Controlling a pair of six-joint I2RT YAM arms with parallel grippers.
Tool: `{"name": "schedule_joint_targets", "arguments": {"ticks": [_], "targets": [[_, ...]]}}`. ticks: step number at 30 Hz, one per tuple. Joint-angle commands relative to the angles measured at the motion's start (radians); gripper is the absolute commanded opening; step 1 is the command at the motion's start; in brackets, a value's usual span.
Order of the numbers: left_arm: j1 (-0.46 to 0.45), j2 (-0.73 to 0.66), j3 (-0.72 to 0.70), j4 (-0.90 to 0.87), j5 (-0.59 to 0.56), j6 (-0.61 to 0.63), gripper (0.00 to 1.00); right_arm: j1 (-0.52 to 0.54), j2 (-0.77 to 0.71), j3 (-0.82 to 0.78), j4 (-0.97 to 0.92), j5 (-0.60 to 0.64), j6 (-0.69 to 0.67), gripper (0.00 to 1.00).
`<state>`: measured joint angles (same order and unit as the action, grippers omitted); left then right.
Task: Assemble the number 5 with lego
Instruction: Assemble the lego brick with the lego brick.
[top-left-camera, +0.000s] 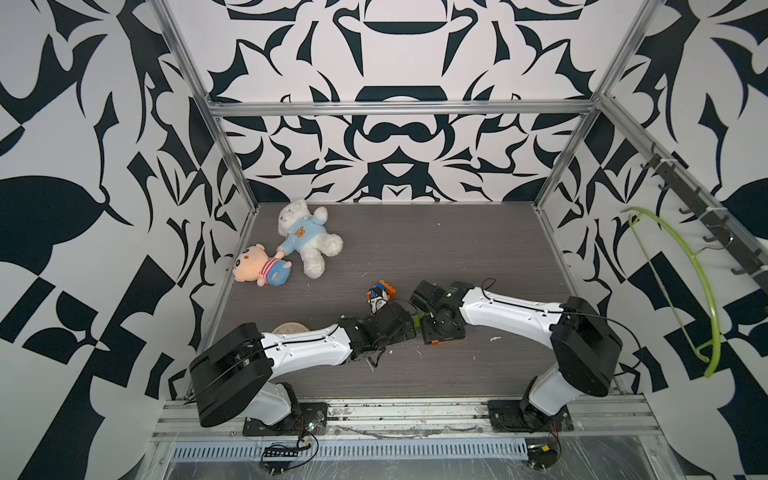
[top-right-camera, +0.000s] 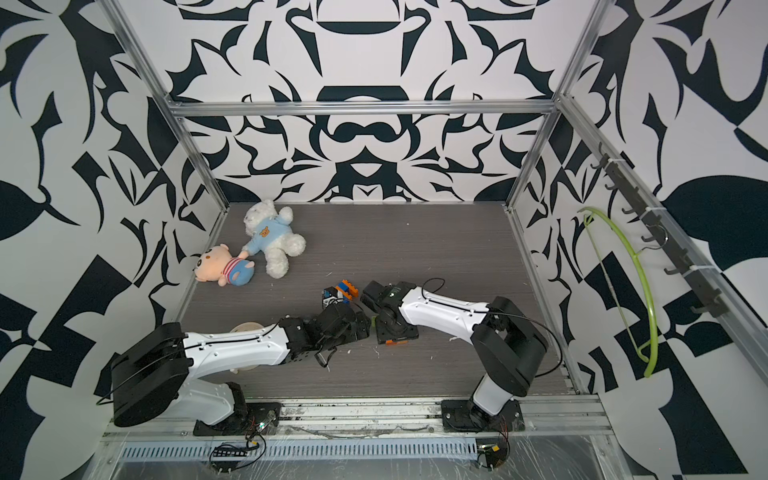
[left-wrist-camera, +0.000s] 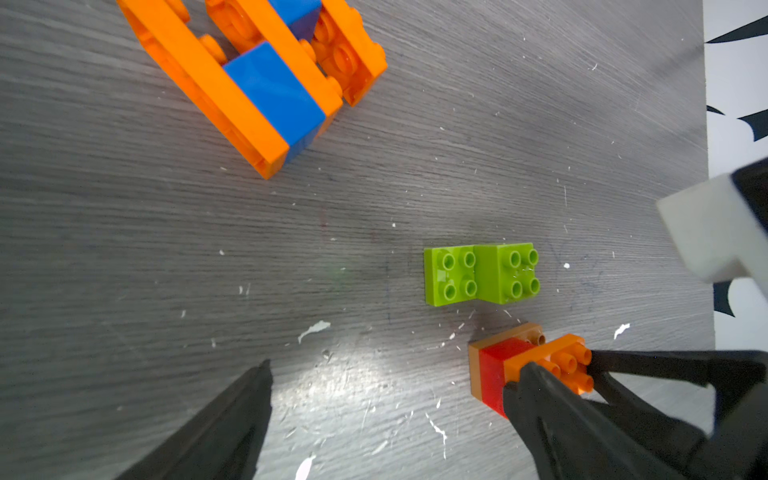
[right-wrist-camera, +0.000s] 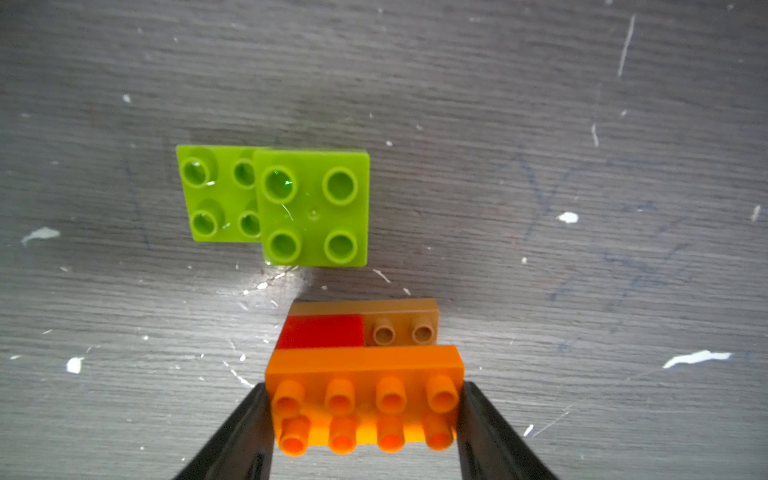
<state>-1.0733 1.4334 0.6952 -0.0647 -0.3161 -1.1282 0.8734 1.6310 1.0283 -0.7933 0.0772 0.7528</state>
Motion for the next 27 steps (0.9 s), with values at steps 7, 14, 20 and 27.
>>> {"name": "schedule_joint_targets", "arguments": {"ticks": [7,14,20,27], "targets": [[0.003,-0.03,-0.004,-0.009,-0.015,0.01,0.99,0.01,0.08,-0.06,-0.024,0.044,0.002,0.6],[0.003,-0.05,-0.02,-0.012,-0.018,0.005,0.99,0.015,0.078,-0.059,-0.027,0.047,0.007,0.61],[0.003,-0.054,-0.02,-0.014,-0.023,0.005,0.99,0.016,0.053,-0.045,-0.027,0.049,0.005,0.64],[0.002,-0.047,-0.01,-0.015,-0.016,0.011,0.99,0.016,0.021,-0.037,-0.025,0.046,0.012,0.75]]}}
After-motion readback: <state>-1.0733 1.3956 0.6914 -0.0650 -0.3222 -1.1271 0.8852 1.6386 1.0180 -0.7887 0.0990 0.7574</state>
